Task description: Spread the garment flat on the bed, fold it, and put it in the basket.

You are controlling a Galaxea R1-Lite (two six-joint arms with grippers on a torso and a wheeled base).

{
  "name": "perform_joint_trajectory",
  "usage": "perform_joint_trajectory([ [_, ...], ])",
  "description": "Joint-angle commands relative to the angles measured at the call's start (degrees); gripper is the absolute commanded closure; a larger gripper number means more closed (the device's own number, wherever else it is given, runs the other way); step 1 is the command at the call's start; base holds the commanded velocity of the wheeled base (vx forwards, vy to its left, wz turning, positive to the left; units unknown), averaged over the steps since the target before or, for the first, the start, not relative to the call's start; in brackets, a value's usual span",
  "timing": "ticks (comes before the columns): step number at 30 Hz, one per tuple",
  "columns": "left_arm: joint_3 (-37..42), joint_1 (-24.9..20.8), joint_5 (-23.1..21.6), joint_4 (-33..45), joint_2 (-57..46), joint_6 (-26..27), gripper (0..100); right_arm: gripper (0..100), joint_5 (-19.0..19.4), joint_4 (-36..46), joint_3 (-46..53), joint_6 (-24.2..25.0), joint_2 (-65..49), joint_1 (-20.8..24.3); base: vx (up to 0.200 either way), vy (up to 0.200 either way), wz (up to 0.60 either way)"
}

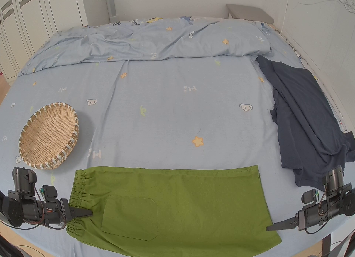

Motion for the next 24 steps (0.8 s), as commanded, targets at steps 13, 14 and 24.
perform_joint_trajectory([
  [13,-16.6,15.4,1.1,23.1,-12.4,16.0,100,0,-1.9,18.2,-28.5,7.1,-15.5,-1.1,0.000,0.000,0.00],
  [14,-19.0,15.4,1.1,26.9,-12.9,16.9,100,0,-1.9,19.0,-29.7,7.0,-15.5,-1.1,0.000,0.000,0.00],
  [24,-29.2,10.8,7.1,42.2,-15.6,24.0,100,0,-1.9,19.3,-30.3,6.9,-15.2,-1.0,0.000,0.000,0.00],
])
